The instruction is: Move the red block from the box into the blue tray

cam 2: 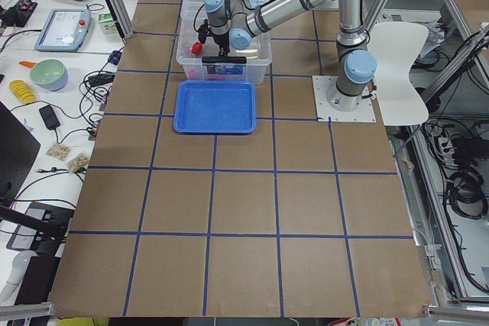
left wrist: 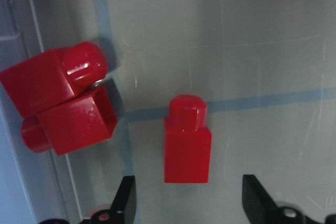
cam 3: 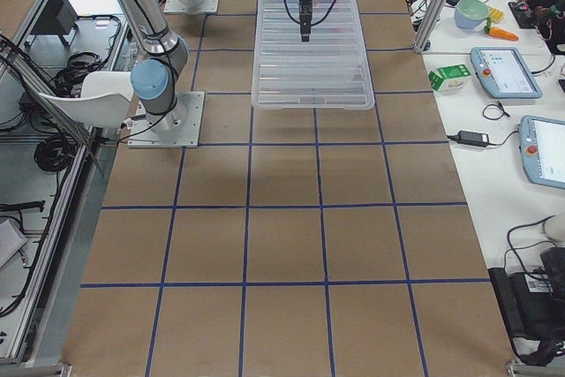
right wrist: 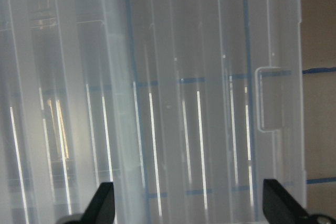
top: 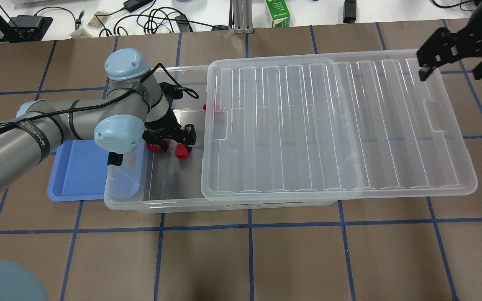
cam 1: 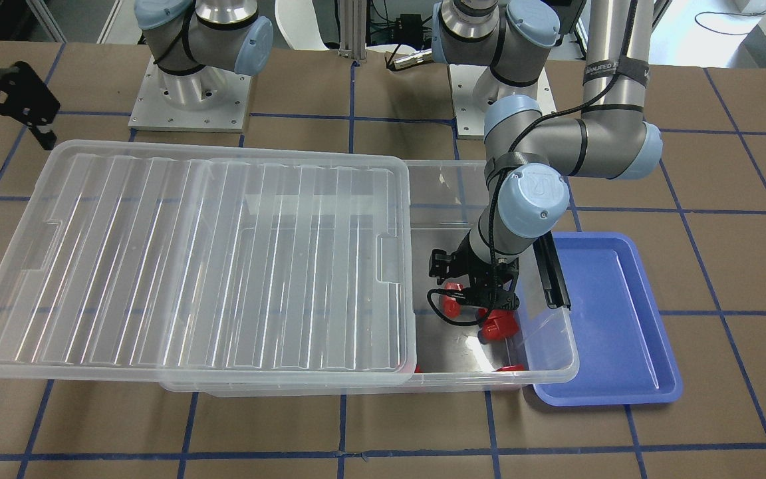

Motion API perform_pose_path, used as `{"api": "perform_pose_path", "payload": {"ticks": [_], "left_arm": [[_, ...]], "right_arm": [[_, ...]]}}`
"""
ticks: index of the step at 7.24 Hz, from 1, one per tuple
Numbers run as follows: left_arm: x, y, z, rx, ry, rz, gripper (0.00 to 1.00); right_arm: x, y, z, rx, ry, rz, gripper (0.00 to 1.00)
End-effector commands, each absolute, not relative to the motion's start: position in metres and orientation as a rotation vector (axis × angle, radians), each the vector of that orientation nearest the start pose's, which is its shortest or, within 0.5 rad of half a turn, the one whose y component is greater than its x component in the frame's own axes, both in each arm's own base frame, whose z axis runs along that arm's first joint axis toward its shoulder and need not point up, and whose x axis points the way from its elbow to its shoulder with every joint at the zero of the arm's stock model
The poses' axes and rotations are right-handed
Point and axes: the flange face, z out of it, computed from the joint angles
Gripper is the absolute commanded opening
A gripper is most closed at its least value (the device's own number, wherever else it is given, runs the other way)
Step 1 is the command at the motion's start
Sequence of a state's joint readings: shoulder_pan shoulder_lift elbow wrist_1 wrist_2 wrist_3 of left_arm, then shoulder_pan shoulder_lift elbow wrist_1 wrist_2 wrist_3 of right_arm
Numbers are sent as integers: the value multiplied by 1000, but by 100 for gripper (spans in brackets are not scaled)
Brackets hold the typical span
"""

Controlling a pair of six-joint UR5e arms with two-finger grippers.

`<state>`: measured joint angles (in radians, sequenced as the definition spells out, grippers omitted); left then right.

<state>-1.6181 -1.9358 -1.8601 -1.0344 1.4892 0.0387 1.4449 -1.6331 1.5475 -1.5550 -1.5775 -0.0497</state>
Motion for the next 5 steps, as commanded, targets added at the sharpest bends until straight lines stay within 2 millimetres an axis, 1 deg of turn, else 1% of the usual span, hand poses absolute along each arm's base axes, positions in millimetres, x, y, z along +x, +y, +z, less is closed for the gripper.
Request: {"api": "perform_pose_path", "payload": {"ticks": [1,2,3,4,5], "left_arm": [[-168,-549,194,128,3216,179,75],[-168,-551,187,123,3216,189,75],[-168,-552,182,123,3214,193,75],[-168,-555,179,124,3217,169,54],[-168,-555,178,119,3215,169,14]], "right_arm": [[143,-490,512,113,3151,-127,100],[142,-497,506,97,3147,-107,100],[141,-498,506,95,3151,-105,100],[140,-498,505,93,3151,-103,100],[141,-497,505,90,3151,-100,100]]}}
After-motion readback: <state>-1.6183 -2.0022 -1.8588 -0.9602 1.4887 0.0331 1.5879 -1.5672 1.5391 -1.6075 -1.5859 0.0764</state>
